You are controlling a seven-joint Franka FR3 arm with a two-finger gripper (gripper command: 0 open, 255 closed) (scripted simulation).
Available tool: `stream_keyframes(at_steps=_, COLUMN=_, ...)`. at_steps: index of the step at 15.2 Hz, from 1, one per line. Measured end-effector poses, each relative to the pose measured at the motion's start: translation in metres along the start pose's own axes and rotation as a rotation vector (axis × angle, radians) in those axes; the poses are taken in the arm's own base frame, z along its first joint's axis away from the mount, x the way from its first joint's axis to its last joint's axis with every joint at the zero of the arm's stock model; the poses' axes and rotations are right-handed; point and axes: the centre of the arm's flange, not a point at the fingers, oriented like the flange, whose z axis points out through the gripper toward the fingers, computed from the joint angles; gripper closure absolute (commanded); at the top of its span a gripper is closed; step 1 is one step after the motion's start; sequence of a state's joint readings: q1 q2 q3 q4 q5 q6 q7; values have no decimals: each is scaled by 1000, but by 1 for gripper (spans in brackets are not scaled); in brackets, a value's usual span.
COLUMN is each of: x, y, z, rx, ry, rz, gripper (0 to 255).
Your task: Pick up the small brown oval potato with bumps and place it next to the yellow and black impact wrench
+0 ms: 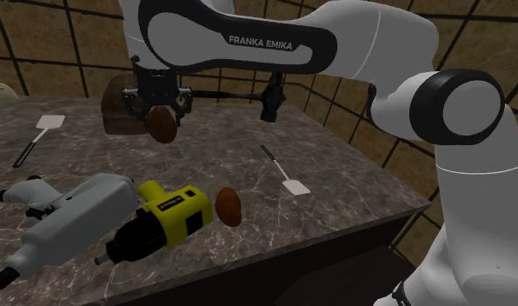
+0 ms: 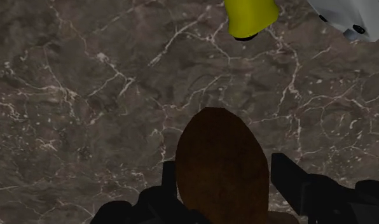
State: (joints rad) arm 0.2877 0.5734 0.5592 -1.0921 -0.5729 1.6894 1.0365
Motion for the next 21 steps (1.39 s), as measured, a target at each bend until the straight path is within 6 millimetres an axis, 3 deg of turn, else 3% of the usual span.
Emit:
stream_keyframes(at_steps=18, x=-26, y=-5, z=91, rx=0, ry=0, rz=0, gripper=255)
stream_keyframes(at_steps=21, x=-27, y=-4, z=97, rx=7, ry=13, rz=5, gripper=255)
